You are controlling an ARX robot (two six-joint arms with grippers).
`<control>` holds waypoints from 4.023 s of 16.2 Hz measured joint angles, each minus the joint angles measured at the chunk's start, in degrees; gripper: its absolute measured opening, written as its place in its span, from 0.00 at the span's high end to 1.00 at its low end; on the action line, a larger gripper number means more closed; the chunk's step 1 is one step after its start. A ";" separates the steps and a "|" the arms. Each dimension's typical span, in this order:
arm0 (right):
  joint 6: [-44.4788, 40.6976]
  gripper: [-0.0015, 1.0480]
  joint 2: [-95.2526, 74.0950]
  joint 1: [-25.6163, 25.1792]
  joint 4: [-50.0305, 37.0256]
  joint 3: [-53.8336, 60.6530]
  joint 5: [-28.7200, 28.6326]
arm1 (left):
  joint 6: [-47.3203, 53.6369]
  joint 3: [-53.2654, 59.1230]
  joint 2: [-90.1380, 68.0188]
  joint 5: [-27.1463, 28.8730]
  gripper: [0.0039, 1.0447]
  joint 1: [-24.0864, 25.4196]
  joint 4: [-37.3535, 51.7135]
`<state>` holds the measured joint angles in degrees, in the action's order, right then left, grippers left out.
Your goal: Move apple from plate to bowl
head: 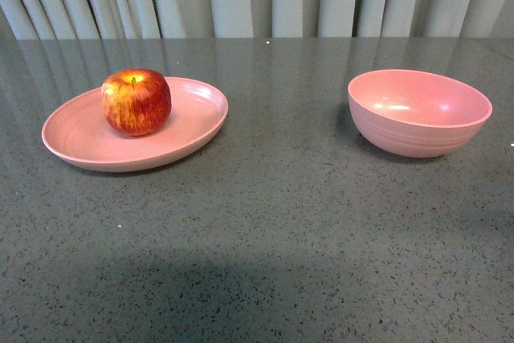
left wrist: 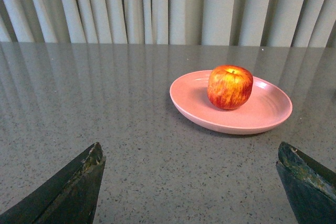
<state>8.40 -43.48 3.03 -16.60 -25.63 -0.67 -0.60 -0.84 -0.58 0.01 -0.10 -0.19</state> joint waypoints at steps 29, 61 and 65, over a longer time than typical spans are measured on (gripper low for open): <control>0.13 0.89 -63.32 4.46 24.48 -45.83 4.52 | 0.00 -0.02 0.00 0.00 0.06 0.00 0.00; 9.70 0.97 -69.81 18.38 28.81 -55.95 0.87 | 0.00 0.00 0.00 0.00 0.06 0.00 0.00; 10.01 0.77 -69.81 18.40 28.94 -56.00 0.87 | 0.00 0.00 0.00 0.00 0.06 0.00 0.00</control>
<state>18.41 -113.30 21.43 12.34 -81.62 0.21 -0.60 -0.84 -0.58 0.01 -0.10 -0.19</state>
